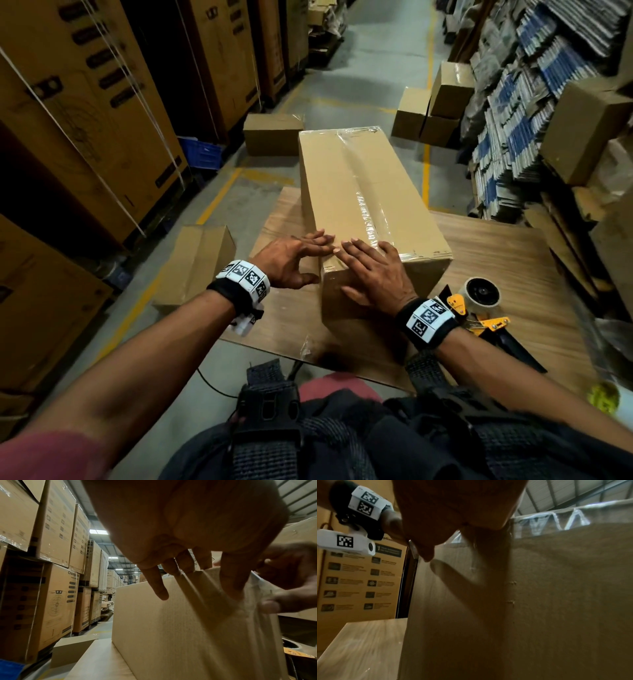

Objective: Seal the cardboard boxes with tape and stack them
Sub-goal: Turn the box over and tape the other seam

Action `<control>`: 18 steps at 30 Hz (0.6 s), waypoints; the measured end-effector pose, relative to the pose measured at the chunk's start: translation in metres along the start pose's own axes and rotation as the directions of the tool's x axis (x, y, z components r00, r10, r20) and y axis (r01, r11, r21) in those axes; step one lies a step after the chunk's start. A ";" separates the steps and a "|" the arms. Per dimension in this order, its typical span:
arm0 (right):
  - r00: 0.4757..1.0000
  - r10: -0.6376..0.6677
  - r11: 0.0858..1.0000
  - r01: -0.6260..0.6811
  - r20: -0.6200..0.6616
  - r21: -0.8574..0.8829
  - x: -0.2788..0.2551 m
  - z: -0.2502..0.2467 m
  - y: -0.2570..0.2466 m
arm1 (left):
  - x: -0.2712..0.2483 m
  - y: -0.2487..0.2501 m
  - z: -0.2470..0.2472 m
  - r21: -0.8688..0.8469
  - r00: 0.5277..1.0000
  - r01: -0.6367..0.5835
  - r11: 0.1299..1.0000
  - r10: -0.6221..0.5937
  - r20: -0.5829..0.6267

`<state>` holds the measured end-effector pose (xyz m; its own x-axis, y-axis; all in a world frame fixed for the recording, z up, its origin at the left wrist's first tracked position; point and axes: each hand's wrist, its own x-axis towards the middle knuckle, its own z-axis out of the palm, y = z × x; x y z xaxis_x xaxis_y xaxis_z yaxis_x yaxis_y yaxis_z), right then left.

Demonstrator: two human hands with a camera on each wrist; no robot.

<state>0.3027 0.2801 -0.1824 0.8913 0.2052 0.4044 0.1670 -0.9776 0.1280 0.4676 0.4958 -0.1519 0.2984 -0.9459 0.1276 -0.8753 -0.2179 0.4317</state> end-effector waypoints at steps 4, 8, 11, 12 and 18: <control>0.997 0.071 0.991 -0.070 -0.006 0.112 0.004 -0.008 -0.005 | 0.002 -0.003 -0.002 0.000 1.000 0.007 1.000 -0.007 0.025; 0.991 0.129 0.990 -0.127 -0.030 0.057 0.009 -0.003 -0.010 | 0.005 -0.003 -0.001 0.035 1.000 -0.010 0.999 0.010 -0.005; 0.992 0.106 0.994 -0.105 -0.075 0.007 0.004 0.004 -0.013 | -0.001 -0.004 0.009 0.073 0.994 -0.049 0.996 0.056 -0.094; 0.991 0.095 0.995 -0.095 -0.089 0.005 0.003 0.005 -0.013 | -0.003 -0.004 0.013 0.077 0.990 -0.062 0.995 0.071 -0.120; 0.992 0.051 0.999 -0.052 -0.116 -0.010 0.000 0.010 -0.007 | -0.006 0.001 0.022 0.092 0.972 -0.092 0.991 0.110 -0.206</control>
<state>0.3055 0.2860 -0.1925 0.8436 0.1594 0.5127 0.1158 -0.9865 0.1162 0.4564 0.4964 -0.1722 0.2726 -0.8940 0.3557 -0.9304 -0.1508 0.3340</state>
